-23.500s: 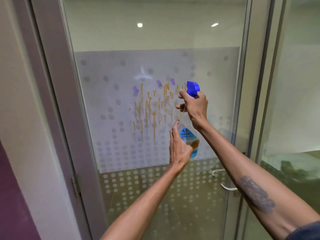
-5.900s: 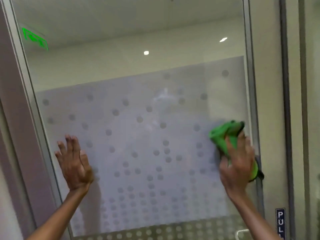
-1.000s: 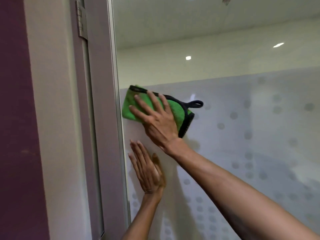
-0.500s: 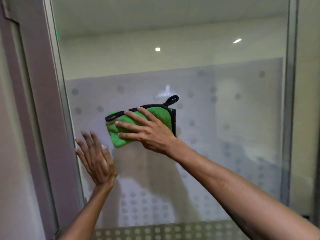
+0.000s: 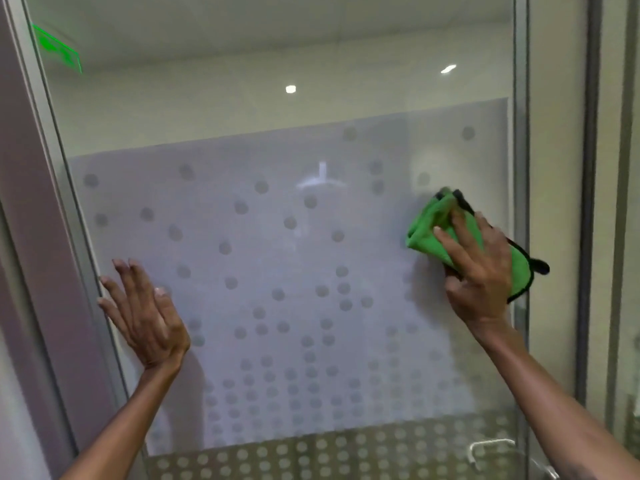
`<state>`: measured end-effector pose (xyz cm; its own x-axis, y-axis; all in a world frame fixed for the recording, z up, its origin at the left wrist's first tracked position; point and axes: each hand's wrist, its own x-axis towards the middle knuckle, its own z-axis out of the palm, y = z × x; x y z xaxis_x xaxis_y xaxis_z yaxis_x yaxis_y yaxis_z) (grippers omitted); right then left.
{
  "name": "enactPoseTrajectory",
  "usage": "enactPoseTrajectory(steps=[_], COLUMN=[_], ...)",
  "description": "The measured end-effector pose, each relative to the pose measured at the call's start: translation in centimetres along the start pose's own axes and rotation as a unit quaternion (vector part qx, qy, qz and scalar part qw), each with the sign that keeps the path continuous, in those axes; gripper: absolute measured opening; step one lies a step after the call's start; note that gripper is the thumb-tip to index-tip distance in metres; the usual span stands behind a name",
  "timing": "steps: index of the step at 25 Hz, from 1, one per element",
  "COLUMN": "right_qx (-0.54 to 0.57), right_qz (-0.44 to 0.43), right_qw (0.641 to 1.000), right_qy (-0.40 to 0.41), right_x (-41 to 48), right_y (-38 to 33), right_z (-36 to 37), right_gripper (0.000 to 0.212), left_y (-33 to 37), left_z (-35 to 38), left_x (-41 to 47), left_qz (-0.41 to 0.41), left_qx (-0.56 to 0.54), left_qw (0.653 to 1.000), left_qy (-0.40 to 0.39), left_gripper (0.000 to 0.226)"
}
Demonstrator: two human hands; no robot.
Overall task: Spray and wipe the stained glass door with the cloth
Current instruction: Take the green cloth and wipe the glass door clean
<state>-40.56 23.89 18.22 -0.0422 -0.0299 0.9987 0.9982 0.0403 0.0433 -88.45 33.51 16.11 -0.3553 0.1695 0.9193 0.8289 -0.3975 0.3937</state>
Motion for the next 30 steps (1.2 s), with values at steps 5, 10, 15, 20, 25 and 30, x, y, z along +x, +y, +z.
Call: enactPoseTrajectory(steps=[5, 10, 15, 20, 25, 30], right_qx=[0.021, 0.037, 0.087, 0.135, 0.163, 0.149], right_qz=[0.308, 0.331, 0.232, 0.06, -0.256, -0.471], right_qw=[0.944, 0.938, 0.967, 0.989, 0.948, 0.854], right_qy=[0.114, 0.1, 0.066, -0.008, -0.094, -0.166], right_x=[-2.2, -1.4, -0.8, -1.4, -2.5, -2.1], right_y=[-9.1, -21.4, -32.0, -36.3, -31.5, -24.3], right_z=[2.4, 5.1, 7.0, 8.0, 7.3, 5.8], right_gripper=[0.046, 0.043, 0.04, 0.046, 0.046, 0.047], left_y=[-0.2, -0.6, -0.9, -1.9, -3.3, -2.9], left_z=[-0.1, -0.7, -0.8, -0.6, -0.1, 0.0], left_x=[0.1, 0.3, 0.4, 0.4, 0.3, 0.5], left_qz=[-0.009, -0.014, -0.008, 0.024, 0.046, 0.031], left_qx=[-0.002, 0.025, 0.016, 0.022, 0.035, -0.007], left_qw=[1.0, 1.0, 1.0, 0.999, 0.998, 0.999], left_qy=[0.001, -0.004, -0.024, -0.031, -0.025, -0.032], left_gripper=[0.057, 0.053, 0.053, 0.054, 0.055, 0.056])
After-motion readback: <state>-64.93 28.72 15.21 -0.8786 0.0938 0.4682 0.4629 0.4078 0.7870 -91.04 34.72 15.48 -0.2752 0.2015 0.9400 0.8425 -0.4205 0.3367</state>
